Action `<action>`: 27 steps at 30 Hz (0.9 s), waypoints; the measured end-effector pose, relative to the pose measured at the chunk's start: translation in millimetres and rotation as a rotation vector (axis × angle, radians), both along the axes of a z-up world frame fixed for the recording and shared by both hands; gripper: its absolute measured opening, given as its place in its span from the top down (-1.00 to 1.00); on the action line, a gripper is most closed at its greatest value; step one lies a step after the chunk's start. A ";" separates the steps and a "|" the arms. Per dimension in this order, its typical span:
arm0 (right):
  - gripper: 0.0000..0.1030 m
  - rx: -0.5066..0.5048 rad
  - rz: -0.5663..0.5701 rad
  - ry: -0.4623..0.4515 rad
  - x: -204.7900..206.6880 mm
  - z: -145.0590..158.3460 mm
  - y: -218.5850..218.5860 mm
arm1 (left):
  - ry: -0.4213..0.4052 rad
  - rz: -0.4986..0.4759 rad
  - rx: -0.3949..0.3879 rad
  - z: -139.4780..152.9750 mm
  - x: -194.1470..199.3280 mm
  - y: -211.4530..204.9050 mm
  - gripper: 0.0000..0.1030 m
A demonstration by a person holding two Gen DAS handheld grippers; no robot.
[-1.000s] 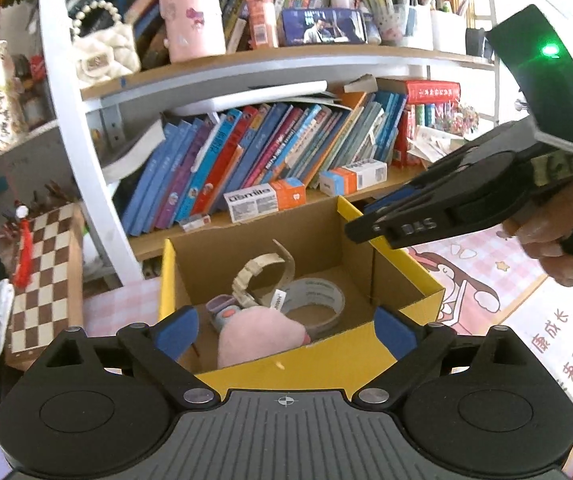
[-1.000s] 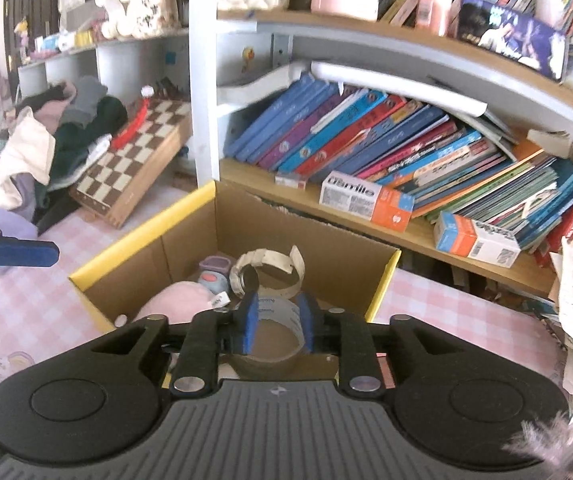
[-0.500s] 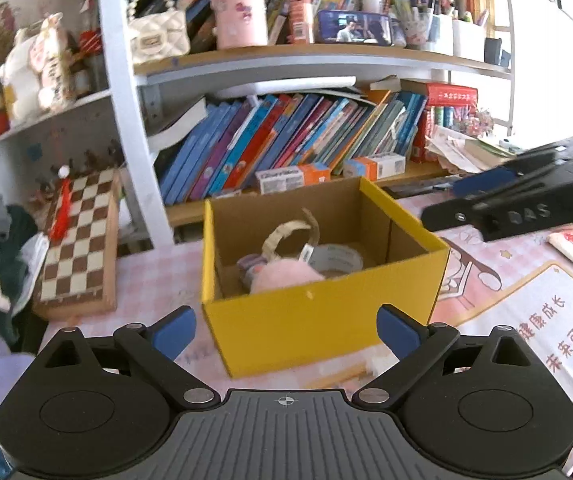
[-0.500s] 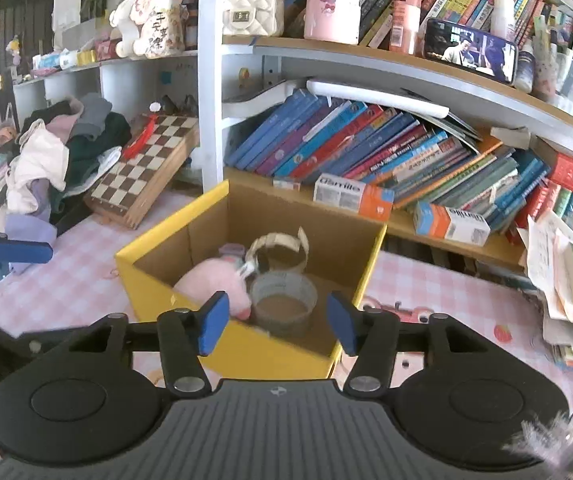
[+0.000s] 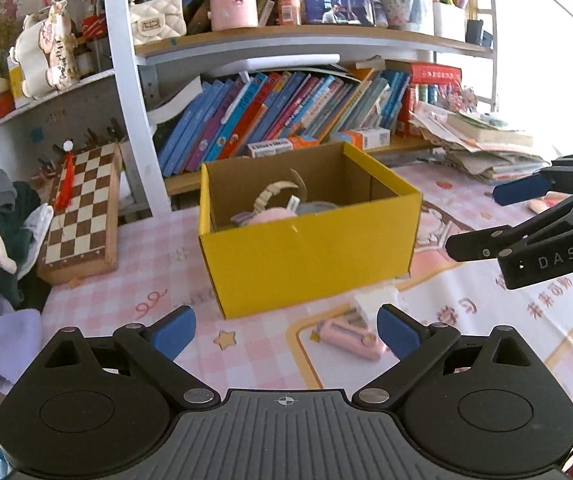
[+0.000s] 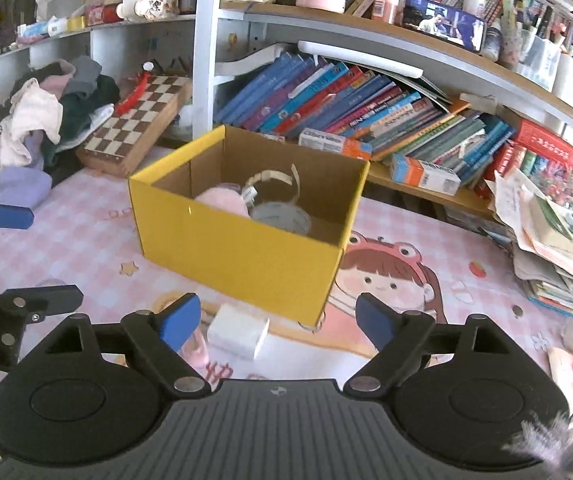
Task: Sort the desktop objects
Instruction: 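Raise both open tools out of the yellow box, then move the right tool toward the large white charger while the left tool approaches the pink stapler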
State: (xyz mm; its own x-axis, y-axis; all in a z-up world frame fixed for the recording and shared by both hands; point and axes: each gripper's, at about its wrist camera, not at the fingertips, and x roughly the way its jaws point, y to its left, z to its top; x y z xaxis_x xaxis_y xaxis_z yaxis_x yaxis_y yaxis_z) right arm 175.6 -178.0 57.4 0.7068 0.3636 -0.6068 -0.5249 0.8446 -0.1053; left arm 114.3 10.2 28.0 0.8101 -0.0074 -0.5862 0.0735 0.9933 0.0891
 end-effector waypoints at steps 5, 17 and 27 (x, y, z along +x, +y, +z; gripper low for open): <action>-0.70 -0.006 -0.026 0.022 -18.2 -10.0 -4.2 | 0.015 -0.011 -0.007 -4.6 -12.1 -1.0 -0.92; -0.76 -0.030 -0.067 0.074 -54.2 -39.1 -3.8 | 0.068 -0.006 0.012 -22.9 -30.3 -6.3 -0.93; -0.75 -0.050 -0.041 0.141 -72.8 -58.0 11.6 | 0.142 -0.013 0.015 -41.5 -34.9 -10.5 -0.93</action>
